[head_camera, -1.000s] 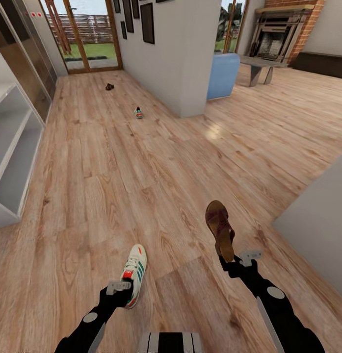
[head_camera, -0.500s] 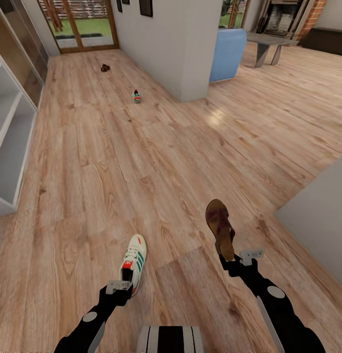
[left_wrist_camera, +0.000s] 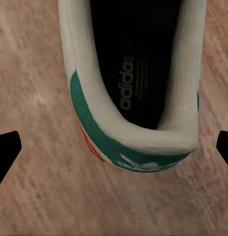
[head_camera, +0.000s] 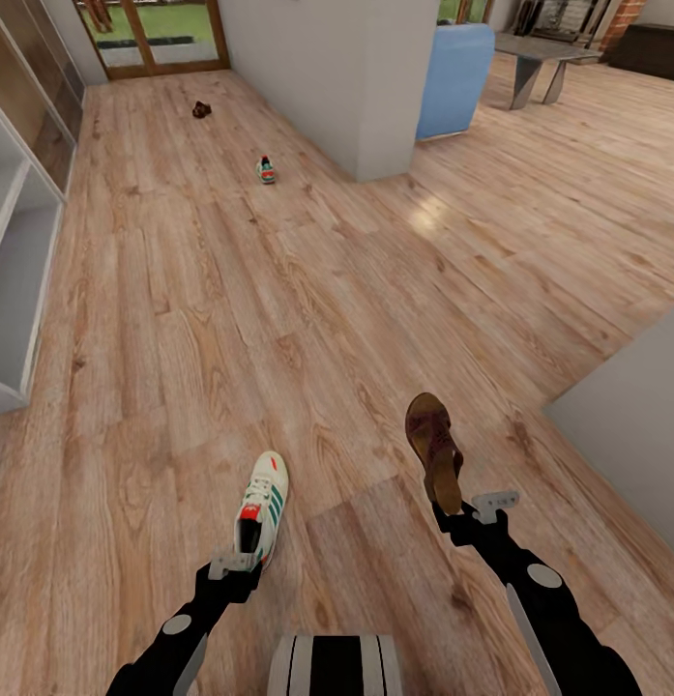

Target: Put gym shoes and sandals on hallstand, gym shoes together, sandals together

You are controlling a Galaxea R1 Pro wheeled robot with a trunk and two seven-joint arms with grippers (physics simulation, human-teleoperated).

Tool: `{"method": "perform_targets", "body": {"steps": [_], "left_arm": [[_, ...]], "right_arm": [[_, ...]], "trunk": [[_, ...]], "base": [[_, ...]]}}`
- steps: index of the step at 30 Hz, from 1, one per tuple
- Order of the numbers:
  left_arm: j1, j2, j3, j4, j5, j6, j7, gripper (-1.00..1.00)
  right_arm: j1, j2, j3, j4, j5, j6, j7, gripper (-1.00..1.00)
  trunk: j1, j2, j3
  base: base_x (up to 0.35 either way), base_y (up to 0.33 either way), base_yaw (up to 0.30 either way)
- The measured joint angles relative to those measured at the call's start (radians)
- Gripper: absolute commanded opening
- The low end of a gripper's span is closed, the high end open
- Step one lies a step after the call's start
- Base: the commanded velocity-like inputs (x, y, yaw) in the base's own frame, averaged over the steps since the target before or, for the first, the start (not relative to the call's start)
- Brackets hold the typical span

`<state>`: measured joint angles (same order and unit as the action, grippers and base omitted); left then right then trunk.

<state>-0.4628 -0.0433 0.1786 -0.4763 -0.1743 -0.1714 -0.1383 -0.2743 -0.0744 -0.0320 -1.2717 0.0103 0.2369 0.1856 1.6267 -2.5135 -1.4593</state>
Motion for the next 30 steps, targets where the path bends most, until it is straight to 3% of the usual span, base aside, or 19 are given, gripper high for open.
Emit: {"method": "perform_targets", "body": {"steps": [7, 30], "left_arm": [[0.000, 0.000, -0.001, -0.002, 0.000, 0.000, 0.000, 1.00], [0.002, -0.001, -0.002, -0.005, 0.000, -0.005, 0.000, 1.00]], "right_arm": [[0.000, 0.000, 0.000, 0.000, 0.000, 0.000, 0.000, -1.00], [0.000, -0.001, 0.000, -0.008, 0.000, 0.000, 0.000, -1.00]], "trunk": [[0.003, -0.002, -0.031], [0.003, -0.002, -0.031]], "base": [[0.000, 0.000, 0.000], [0.032, -0.008, 0.000]]}}
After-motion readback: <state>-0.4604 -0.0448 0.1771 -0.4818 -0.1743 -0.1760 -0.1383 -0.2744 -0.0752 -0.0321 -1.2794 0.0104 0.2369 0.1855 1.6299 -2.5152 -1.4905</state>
